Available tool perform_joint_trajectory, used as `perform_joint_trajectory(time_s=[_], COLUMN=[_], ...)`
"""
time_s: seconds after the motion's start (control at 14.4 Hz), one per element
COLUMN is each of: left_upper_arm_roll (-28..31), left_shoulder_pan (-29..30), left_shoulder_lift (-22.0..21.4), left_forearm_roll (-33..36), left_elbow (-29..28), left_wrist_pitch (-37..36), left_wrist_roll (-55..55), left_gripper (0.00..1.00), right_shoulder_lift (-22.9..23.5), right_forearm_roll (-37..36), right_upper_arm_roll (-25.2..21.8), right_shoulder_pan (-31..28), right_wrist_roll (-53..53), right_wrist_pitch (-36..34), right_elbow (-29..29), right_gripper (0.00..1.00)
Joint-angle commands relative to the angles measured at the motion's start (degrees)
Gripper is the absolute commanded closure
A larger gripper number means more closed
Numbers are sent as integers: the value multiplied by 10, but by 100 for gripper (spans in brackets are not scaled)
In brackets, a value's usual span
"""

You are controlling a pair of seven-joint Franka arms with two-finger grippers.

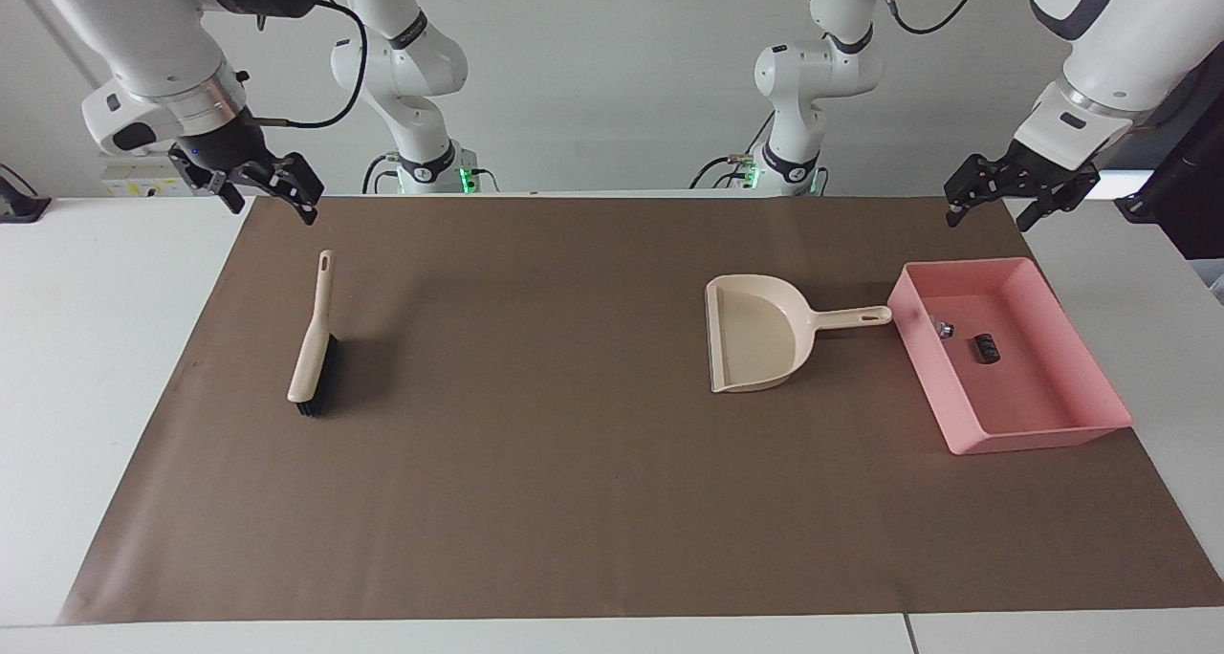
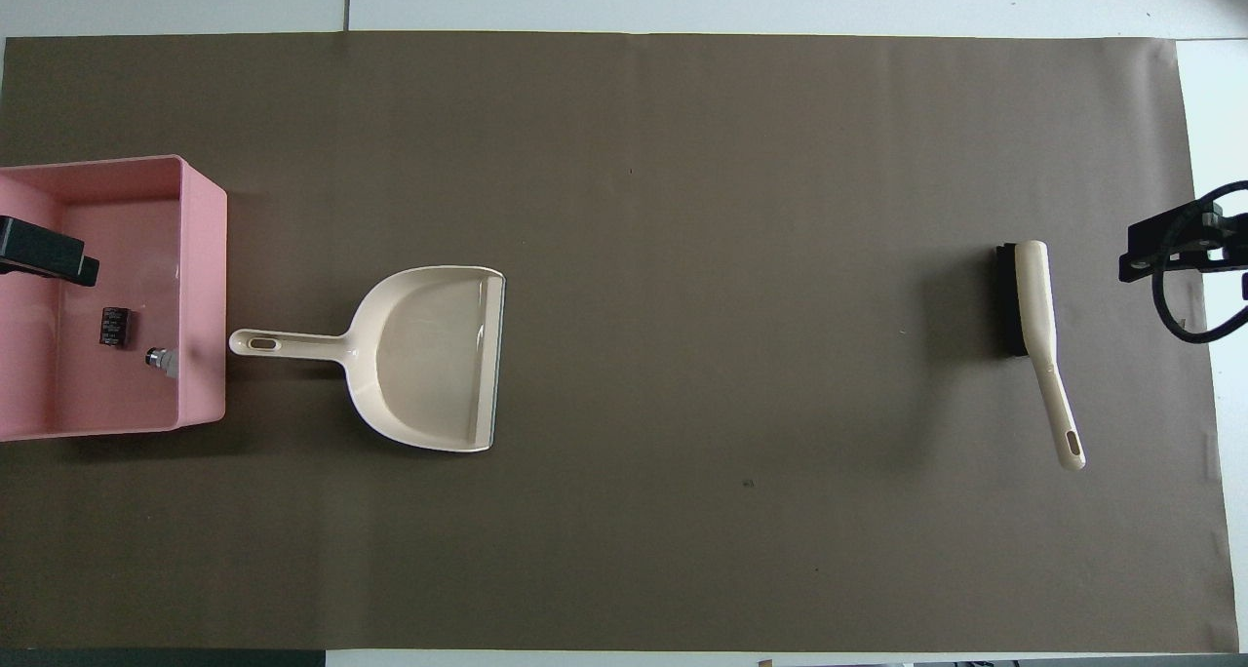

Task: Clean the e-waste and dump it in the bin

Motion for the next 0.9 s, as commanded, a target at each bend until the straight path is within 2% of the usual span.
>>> perform_joint_trajectory(time_s=[0.0, 0.28, 0.55, 0.69, 0.83], left_upper_arm_roll=[-2, -1, 1, 45, 48], left_shoulder_pan=[5, 5, -7, -40, -41], left_shoulder_lift=[-6, -8, -8, -13, -12], left_forearm_roll=[-5, -3, -3, -3, -3], left_elbow=[0, 0, 0, 0, 1], left_wrist_pitch=[-17, -14, -14, -14, -14], left_wrist_roll=[-8, -9, -39, -35, -33], left_gripper=[2, 2, 2, 2, 2], right_shoulder_lift=[-7, -6, -7, -7, -7], right_forearm_roll=[4, 5, 5, 5, 5], right_upper_arm_roll=[1, 1, 1, 1, 1], right_shoulder_pan=[-3, -2, -2, -1, -1], right_wrist_roll=[-16, -16, -16, -14, -13], right_wrist_pitch=[-5, 28, 33, 33, 31], right_elbow=[-2, -7, -13, -12, -12], right_gripper=[0, 0, 0, 0, 0])
